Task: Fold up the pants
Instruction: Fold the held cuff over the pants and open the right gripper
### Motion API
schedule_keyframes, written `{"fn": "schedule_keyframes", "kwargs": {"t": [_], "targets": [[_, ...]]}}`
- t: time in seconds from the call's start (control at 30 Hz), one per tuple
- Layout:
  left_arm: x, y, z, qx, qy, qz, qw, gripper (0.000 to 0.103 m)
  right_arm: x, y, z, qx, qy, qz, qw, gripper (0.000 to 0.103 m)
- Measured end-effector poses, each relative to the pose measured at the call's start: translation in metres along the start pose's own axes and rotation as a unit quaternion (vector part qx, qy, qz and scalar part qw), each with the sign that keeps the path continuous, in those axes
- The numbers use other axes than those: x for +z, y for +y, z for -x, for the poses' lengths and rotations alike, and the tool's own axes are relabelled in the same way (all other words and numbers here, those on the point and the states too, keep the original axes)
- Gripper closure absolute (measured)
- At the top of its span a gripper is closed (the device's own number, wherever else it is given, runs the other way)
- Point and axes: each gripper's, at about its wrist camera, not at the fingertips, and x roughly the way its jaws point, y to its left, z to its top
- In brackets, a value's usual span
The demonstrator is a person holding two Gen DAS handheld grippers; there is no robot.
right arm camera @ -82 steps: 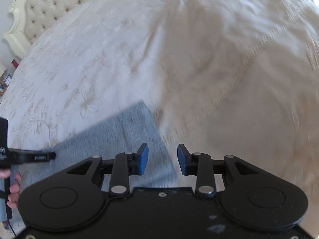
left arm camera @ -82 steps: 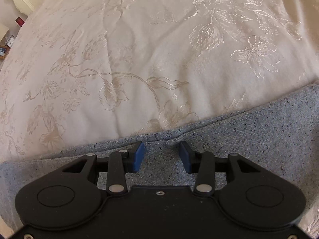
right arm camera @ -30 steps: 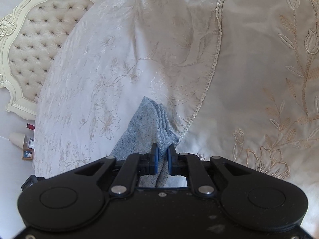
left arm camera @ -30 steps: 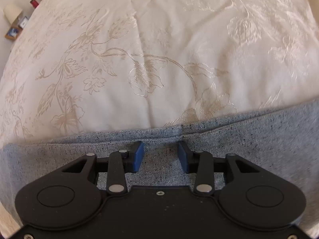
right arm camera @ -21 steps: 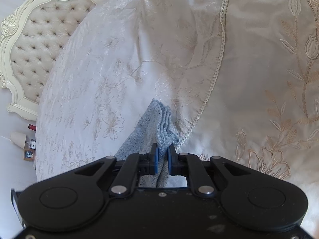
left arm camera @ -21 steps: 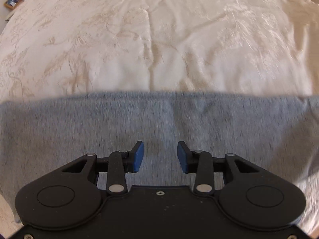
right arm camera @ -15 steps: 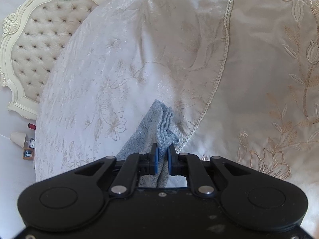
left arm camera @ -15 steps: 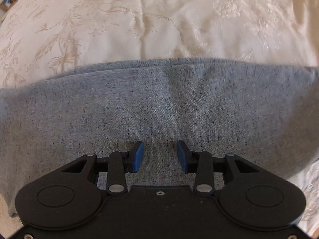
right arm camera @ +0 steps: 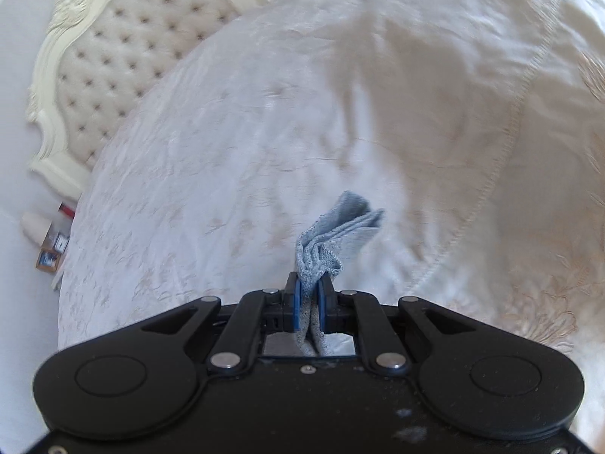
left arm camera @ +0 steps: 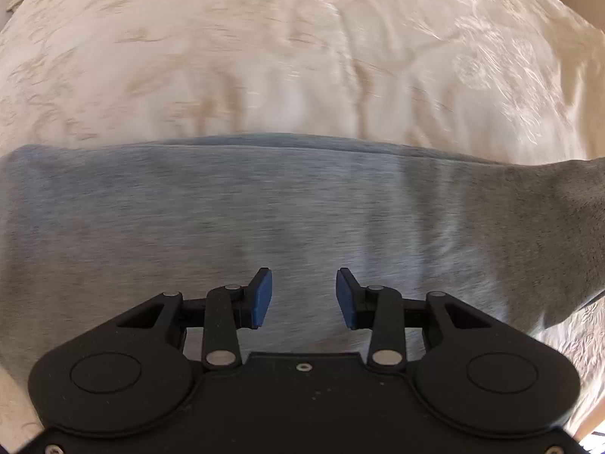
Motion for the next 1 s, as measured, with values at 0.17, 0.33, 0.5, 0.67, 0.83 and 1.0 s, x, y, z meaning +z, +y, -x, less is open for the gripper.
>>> {"fn": "schedule_keyframes", "kwargs": {"t": [0.17, 0.33, 0.5, 0.67, 0.83, 1.0], "targets": [[-0.014, 0.066, 0.023, -0.001, -0.008, 0.016, 0.9998, 0.056, -0.038, 0.097, 0.012, 0.052, 0.006, 0.087, 0.995, 0.092], [-0.029, 0.127, 0.039, 0.021, -0.016, 0.027, 0.9993, 0.057, -0.112, 0.191, -0.002, 0.13, 0.049, 0.178, 0.974, 0.101], [-0.038, 0.178, 0.04, 0.037, -0.005, 0.046, 0.9983, 0.057, -0.212, 0.254, -0.053, 0.148, 0.13, 0.236, 0.952, 0.1], [-0.033, 0.193, 0.041, 0.02, -0.005, 0.037, 0.9991, 0.057, -0.253, 0.261, -0.06, 0.117, 0.152, 0.234, 0.953, 0.091], [-0.008, 0.154, 0.033, -0.026, -0.013, -0.013, 0.9995, 0.056, -0.237, 0.234, -0.045, 0.061, 0.126, 0.204, 0.969, 0.083], [0.016, 0.09, 0.023, -0.06, -0.016, -0.078, 0.995, 0.056, -0.201, 0.189, -0.035, -0.008, 0.088, 0.18, 0.98, 0.079]]}}
